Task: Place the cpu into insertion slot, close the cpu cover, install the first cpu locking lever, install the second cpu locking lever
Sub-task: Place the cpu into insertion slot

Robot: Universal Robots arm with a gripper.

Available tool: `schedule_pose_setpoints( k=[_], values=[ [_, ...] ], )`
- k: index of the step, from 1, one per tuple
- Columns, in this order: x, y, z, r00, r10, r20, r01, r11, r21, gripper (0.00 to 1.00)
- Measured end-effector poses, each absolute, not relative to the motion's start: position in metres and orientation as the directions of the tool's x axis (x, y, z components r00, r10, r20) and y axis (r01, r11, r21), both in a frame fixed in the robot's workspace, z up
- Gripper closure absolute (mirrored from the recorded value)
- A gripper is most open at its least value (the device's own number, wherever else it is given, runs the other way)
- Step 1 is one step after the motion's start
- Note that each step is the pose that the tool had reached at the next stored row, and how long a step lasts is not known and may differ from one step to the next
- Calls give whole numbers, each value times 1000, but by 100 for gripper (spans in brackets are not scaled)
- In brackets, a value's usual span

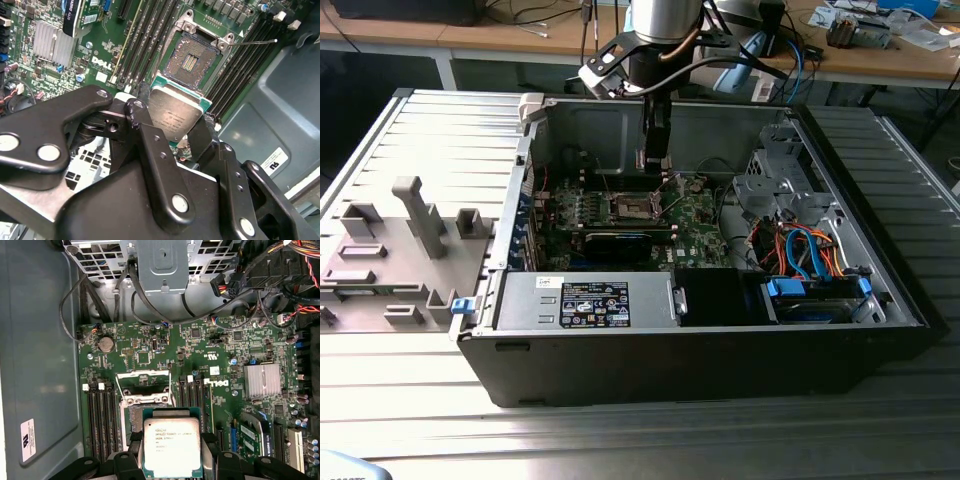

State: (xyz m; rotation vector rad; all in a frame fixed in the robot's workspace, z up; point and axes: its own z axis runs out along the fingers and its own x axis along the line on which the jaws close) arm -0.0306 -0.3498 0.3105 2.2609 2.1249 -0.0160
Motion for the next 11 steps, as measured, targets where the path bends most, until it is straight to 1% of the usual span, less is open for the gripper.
schedule_pose_setpoints(
  k=[11],
  values=[
    [-31,-350,310,72,997,-34,997,-71,21,45]
  ],
)
